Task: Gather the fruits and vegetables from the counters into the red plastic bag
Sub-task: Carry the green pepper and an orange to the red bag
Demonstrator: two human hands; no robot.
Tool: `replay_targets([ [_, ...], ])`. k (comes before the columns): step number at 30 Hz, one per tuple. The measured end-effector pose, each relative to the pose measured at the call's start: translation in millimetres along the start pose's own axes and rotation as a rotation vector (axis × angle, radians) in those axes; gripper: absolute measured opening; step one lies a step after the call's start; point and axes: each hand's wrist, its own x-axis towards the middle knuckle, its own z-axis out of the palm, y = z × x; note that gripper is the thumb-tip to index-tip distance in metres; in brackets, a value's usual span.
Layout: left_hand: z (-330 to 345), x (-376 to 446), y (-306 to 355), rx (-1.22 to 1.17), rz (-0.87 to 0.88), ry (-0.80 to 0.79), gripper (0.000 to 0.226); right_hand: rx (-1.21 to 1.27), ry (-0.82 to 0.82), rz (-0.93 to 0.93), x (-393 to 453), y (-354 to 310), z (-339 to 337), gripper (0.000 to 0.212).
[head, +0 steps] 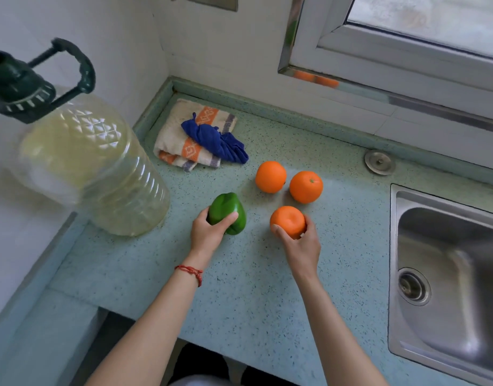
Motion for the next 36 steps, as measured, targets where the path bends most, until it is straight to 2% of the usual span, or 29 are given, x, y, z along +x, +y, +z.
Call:
replay_targets([
  [6, -1, -47, -16, -0.096, 0.02, 0.12, 0.039, 0.006, -0.124, -0.117, -14, 5, -23, 0.067],
  [9, -7, -73, -25, -0.136, 0.033, 0.18, 0.058, -0.004, -0.213, -0.161, -22, 5, -31, 0.066],
  [15, -30, -126, -43, -0.201, 0.027, 0.344, 0.034, -0.023, -0.4, -0.244, -50, 1, -28, 0.071],
  [28, -128, -231, -99, -0.376, 0.055, 0.755, 0.026, -0.089, -0.79, -0.43, -160, -20, 37, 0.073],
  [33, -171, -286, -125, -0.449, 0.045, 0.912, 0.059, -0.116, -0.938, -0.496, -224, -22, 65, 0.072],
  [36, -195, -318, -141, -0.451, 0.028, 1.0, 0.043, -0.144, -1.05, -0.552, -263, -24, 79, 0.074],
])
